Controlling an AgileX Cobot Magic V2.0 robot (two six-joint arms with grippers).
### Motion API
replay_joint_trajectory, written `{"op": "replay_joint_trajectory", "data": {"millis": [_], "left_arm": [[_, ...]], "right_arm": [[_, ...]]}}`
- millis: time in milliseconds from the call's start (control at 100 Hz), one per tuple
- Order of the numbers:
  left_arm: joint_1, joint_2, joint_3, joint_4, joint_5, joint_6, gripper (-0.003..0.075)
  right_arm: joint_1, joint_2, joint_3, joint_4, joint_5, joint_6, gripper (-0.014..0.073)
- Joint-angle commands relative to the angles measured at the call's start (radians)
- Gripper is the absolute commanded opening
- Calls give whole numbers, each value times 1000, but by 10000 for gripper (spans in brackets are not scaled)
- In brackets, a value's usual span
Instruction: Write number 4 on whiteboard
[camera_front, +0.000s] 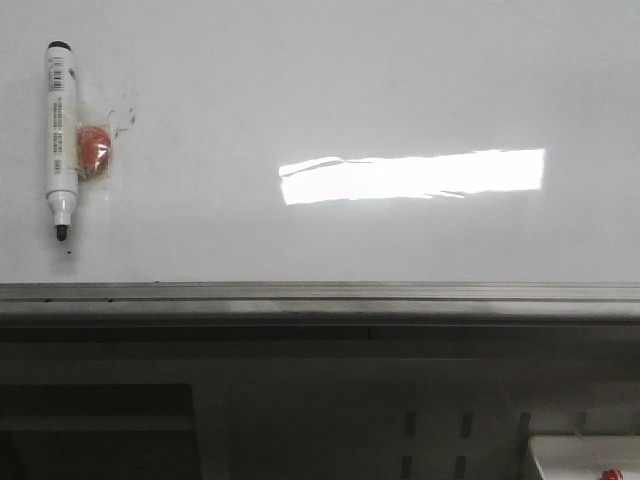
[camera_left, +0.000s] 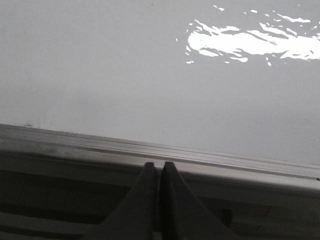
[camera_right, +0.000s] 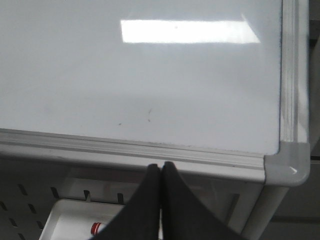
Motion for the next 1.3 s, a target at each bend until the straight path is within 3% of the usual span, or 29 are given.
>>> {"op": "replay_joint_trajectory", "data": {"millis": [0,930,1290], "left_arm": [[1,-24,34,-10,-35,-11,-20],[1,-24,34,-2,-44,-11,-20],[1,-24,34,1,-275,-11,-20]], "right_arm": [[-4,-14,25,-8,-15,-1,-65],[-4,-14,25,-8,-21,-1,-65],[-4,-14,25,41,-485,-7,-64]]}}
